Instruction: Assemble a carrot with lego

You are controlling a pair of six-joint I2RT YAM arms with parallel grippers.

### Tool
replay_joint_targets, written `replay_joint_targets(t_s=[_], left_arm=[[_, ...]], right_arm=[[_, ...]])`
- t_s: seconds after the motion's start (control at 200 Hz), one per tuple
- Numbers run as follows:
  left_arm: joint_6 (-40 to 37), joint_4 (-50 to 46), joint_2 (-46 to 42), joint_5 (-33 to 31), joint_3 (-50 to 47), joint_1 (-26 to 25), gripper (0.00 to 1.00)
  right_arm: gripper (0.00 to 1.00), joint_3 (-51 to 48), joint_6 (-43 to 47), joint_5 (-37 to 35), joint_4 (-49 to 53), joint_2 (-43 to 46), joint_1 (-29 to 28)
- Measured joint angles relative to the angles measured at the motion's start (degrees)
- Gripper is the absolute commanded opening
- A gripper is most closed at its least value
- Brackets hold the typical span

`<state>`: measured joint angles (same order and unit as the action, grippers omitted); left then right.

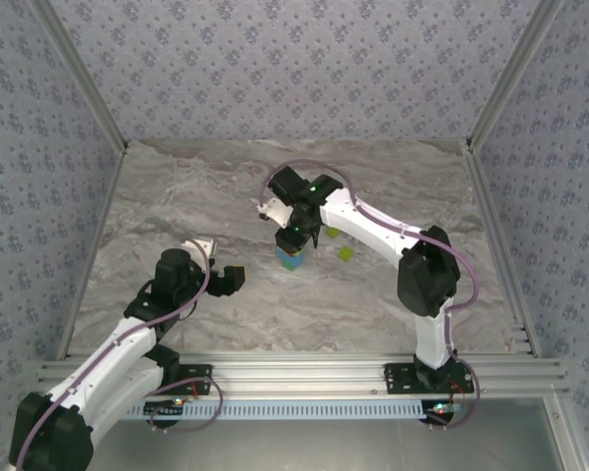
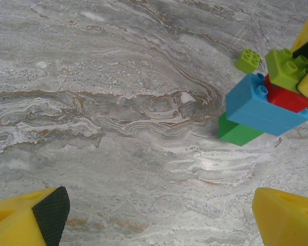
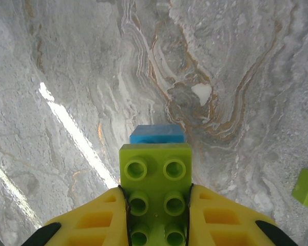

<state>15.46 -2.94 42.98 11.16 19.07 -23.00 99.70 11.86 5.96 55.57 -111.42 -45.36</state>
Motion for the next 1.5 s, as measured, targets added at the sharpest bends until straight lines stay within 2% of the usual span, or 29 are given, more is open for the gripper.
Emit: replay_joint_targets(t_s=[0.315, 0.525, 0.775, 0.914, 1.084, 1.269, 1.369, 1.504], left_arm=[[0.0, 0.0, 0.0, 0.0, 0.0, 0.0, 0.93], [0.0, 0.1, 0.4, 0.0, 0.0, 0.0, 0.93], [0.0, 0.1, 0.4, 0.0, 0.0, 0.0, 0.93], [0.0, 0.1, 0.4, 0.0, 0.0, 0.0, 0.93], [0.0, 0.1, 0.4, 0.0, 0.0, 0.0, 0.93], [0.0, 0.1, 0.4, 0.0, 0.0, 0.0, 0.93], [0.0, 0.1, 0.3, 0.0, 0.0, 0.0, 0.93], [0.0, 0.1, 0.3, 0.0, 0.0, 0.0, 0.93]], right_arm=[[0.3, -3.1, -0.5, -2.1, -0.8, 0.5, -1.3], [0.5, -5.2, -1.4, -3.3, -2.3, 1.2, -1.7], [0.67, -6.7, -2.0, -3.6, -3.5, 1.9, -1.5], [0.7, -6.7, -2.4, -3.3, -4.8, 5.0, -0.6], [0.73, -8.6, -4.0, -4.4, -8.2, 13.0, 2.5], [0.73, -16.9, -7.0, -7.0, -11.8, 22.4, 11.4], [0.73, -23.1, -7.6, -8.0, -13.5, 23.5, 15.3], [0.73, -30.4, -7.5, -7.6, -14.8, 21.6, 16.6]])
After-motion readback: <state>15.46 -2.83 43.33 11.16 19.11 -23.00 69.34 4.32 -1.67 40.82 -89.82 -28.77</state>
